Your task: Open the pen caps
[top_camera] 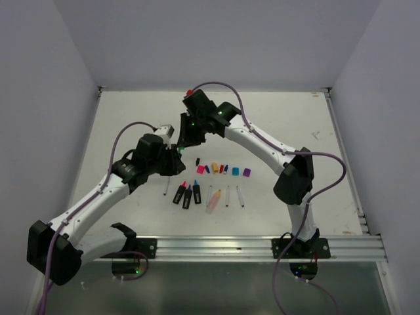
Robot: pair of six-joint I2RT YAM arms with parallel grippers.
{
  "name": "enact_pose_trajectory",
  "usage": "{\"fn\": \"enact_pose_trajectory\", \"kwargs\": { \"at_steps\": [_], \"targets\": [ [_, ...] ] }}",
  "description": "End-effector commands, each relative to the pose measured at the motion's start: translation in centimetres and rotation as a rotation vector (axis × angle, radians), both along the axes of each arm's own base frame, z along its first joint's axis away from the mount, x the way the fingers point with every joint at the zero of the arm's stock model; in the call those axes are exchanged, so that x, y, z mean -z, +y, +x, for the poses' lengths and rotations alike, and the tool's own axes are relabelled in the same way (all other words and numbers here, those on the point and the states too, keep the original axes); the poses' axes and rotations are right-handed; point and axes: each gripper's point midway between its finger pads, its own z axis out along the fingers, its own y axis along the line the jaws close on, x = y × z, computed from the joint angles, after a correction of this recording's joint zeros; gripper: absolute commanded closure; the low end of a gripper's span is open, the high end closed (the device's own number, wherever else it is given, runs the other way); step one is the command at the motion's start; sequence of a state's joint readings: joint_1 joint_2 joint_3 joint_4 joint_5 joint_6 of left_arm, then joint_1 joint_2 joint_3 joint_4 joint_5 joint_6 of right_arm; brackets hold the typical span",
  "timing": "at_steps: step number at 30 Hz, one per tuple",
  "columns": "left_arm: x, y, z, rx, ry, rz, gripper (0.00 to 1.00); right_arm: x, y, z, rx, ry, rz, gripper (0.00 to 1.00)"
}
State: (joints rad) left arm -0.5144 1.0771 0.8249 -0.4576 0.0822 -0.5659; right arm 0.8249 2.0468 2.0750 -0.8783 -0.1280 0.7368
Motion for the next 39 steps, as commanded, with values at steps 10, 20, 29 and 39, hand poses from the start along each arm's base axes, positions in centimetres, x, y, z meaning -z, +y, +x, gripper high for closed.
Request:
{"fn": "enact_pose_trajectory", "kwargs": {
  "at_steps": [10, 20, 29, 39],
  "targets": [
    [6.1, 4.0, -0.1, -0.134, 0.145, 0.219, 1.0, 7.4, -4.8, 0.4, -0.098, 0.137, -0.167, 1.0],
    [9.0, 5.4, 1.2, -0.183, 0.184, 0.343, 1.0, 12.3, -2.2, 1.8, -0.151, 0.185, -0.156, 1.0],
    [11.3, 4.4, 1.0, -0.139, 0.228, 0.323, 1.0, 15.0, -1.4, 2.5, -0.138, 0.229, -0.173, 0.87],
    [13.0, 4.1, 0.9, -0.125, 0.281, 0.34, 1.0, 15.9, -1.5, 2.7, -0.131, 0.241, -0.185, 0.63]
  ]
}}
